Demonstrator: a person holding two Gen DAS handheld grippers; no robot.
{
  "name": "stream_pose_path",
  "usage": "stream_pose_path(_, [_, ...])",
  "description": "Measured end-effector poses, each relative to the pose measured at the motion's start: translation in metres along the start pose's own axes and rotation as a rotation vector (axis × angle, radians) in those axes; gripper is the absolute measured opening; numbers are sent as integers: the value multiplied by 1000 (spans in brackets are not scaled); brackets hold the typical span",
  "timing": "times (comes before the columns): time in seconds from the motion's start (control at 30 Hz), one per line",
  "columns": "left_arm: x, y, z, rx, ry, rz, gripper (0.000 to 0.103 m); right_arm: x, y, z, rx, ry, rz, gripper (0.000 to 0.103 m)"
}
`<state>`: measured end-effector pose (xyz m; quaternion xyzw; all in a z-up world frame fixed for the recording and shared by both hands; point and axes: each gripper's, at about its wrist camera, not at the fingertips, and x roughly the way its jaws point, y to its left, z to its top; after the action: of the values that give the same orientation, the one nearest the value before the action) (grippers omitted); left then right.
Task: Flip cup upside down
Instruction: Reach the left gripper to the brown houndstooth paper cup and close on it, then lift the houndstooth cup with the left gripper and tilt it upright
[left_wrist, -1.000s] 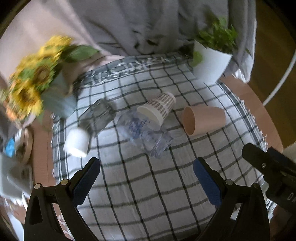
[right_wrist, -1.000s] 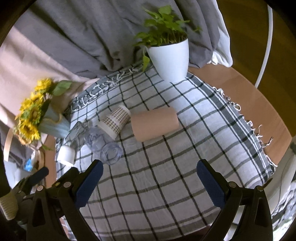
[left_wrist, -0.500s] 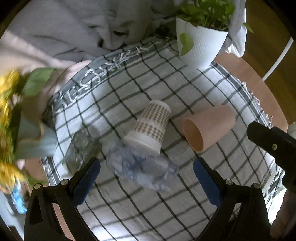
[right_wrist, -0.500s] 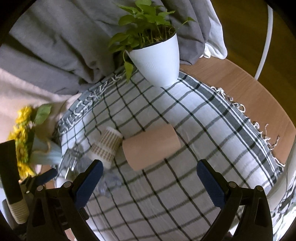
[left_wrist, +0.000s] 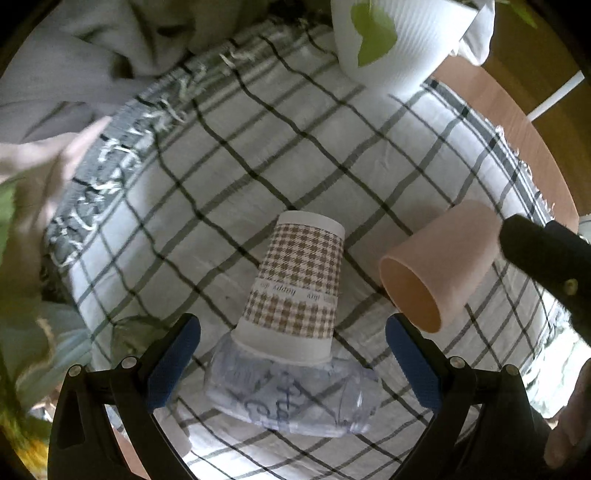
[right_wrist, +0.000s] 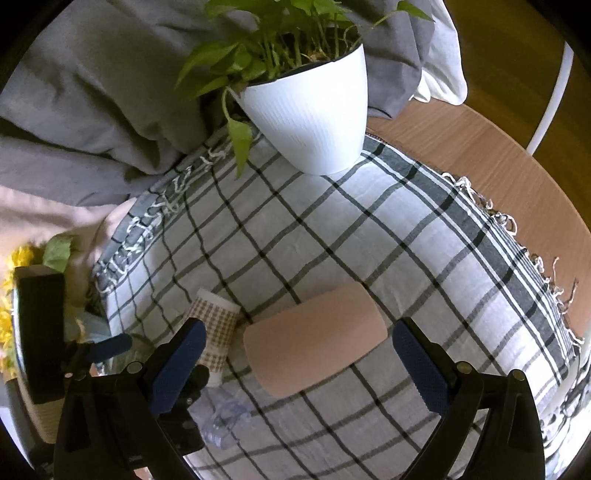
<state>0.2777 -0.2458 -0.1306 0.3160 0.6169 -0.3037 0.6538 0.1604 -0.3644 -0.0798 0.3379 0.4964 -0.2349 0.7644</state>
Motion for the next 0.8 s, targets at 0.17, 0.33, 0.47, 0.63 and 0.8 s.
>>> stream_pose_path(0.17, [25,3,13,16,63,6,102,9,-4,6,27,8,-31,102])
stream_pose_path(0.33, [43,9,23,-3,102,0,96,19,-5,11,30,23,-47,102])
stream_pose_path(0.47, [56,12,29,-19,129,-10,93,24,-6,14,36,29,-54,102])
stream_pose_path(0.63, [67,19,35,-50,155,-41,75,28,-7,15,39,38,-65,102])
stream_pose_path(0.8, [70,16,41,-48,142,-36,69,31,-9,16,36,43,-71,102])
